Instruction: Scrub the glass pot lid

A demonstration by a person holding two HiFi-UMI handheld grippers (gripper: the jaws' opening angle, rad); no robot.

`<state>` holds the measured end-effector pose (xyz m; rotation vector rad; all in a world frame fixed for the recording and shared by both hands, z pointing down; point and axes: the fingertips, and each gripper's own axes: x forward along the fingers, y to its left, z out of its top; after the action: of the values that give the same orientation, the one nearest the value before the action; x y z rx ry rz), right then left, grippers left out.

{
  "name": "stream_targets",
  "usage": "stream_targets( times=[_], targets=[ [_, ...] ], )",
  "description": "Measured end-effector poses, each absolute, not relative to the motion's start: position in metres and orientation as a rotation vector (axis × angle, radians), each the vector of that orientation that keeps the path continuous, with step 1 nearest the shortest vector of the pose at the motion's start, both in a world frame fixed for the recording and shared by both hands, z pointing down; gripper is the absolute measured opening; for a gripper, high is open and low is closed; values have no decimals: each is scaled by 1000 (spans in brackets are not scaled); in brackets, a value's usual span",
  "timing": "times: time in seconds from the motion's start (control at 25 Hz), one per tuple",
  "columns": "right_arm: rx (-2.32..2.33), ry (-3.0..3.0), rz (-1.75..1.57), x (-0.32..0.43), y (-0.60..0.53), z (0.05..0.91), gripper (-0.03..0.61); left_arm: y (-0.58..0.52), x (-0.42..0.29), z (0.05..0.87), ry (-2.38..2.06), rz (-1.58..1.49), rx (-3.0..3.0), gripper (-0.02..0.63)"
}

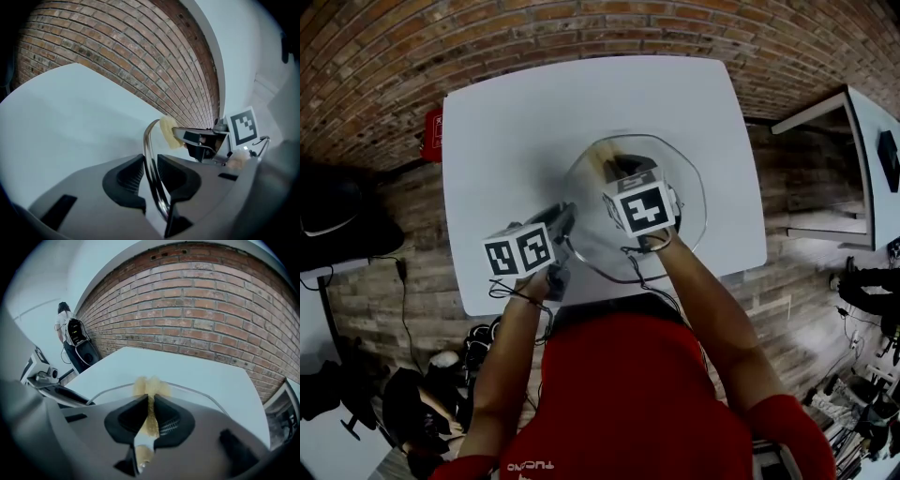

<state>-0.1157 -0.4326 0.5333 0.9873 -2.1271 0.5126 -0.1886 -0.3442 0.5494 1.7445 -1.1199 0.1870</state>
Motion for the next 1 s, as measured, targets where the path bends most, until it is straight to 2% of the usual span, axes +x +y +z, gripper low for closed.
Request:
stream_targets(
  times=[0.4, 0.56, 0.72, 1.0],
  targets=[
    [1217, -1970, 543, -19, -452, 532, 54, -343, -191, 550, -1114, 196, 1746, 100],
    [1254, -1954, 558, -5, -450, 530, 52, -342, -189, 550, -1117, 202, 1745, 100],
    [1209, -2027, 593, -29, -433, 517, 54, -342, -188, 550, -1119, 202, 1743, 100],
    [972, -2175, 705, -122, -370, 507, 53, -342, -191, 550, -1122, 196, 1741, 99]
  ],
)
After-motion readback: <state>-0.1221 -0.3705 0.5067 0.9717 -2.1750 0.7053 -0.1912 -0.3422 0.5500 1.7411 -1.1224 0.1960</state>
